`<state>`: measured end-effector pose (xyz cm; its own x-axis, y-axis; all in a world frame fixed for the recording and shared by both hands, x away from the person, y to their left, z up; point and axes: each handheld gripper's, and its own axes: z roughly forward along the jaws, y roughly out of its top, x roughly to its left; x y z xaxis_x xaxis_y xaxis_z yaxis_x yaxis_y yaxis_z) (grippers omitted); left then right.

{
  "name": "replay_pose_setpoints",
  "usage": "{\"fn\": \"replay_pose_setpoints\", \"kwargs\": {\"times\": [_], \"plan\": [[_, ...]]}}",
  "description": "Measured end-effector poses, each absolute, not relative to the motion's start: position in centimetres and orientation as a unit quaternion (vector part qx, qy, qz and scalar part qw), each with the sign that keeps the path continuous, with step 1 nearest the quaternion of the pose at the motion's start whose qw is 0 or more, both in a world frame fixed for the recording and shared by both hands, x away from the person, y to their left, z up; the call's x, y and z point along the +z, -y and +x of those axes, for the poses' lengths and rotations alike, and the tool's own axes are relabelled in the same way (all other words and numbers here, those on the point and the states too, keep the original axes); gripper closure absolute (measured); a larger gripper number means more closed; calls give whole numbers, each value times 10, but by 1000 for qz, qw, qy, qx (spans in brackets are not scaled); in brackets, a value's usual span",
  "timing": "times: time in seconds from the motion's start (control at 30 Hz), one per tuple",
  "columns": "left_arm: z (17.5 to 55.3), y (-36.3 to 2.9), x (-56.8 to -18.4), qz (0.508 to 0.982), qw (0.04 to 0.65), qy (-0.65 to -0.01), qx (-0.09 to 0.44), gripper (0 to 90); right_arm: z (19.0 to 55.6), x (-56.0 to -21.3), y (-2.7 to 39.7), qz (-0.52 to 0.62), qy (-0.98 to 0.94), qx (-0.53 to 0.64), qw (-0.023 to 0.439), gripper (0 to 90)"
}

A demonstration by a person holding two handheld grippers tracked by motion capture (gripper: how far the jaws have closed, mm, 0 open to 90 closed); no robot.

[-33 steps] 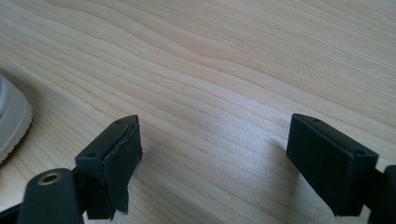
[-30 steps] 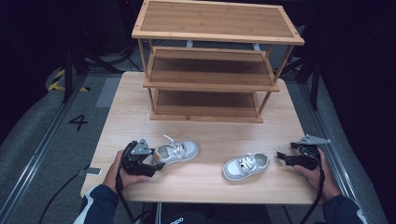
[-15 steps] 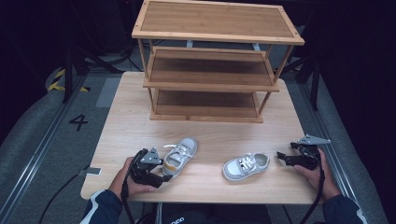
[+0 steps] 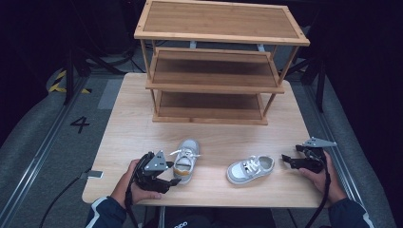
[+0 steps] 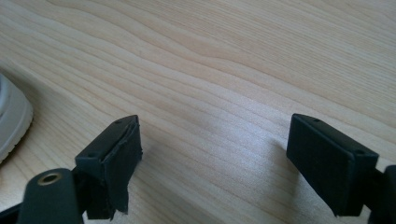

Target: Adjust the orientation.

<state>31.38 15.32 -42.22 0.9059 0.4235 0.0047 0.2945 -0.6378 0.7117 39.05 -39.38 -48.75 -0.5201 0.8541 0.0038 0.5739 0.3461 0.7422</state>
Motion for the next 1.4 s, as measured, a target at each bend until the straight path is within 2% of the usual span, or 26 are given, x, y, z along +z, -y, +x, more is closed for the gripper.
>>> {"fn": "replay_pose_setpoints", "kwargs": {"times": [0.13,0.23,0.4,0.5,0.7,0.73,0.77,0.97,1.4], "plan": [[319,-142,-420,910,367,-174,84,390,391,-487,394,448,-796,355,197,187],[328,-129,-426,932,327,-141,62,430,391,-487,394,448,-796,355,197,187],[338,-118,-430,946,294,-125,49,474,391,-487,394,448,-796,355,197,187],[346,-106,-431,963,245,-109,37,511,391,-487,394,448,-796,355,197,187],[354,-96,-425,974,205,-91,10,569,391,-488,394,448,-797,355,197,184],[354,-94,-425,976,199,-82,1,602,391,-487,394,448,-796,355,196,184],[354,-93,-424,977,198,-77,0,654,391,-488,394,448,-797,355,197,184],[359,-92,-424,977,201,-77,-15,701,391,-487,393,449,-796,355,196,183],[367,-88,-424,976,203,-73,6,709,392,-487,393,448,-798,353,194,182]]}}
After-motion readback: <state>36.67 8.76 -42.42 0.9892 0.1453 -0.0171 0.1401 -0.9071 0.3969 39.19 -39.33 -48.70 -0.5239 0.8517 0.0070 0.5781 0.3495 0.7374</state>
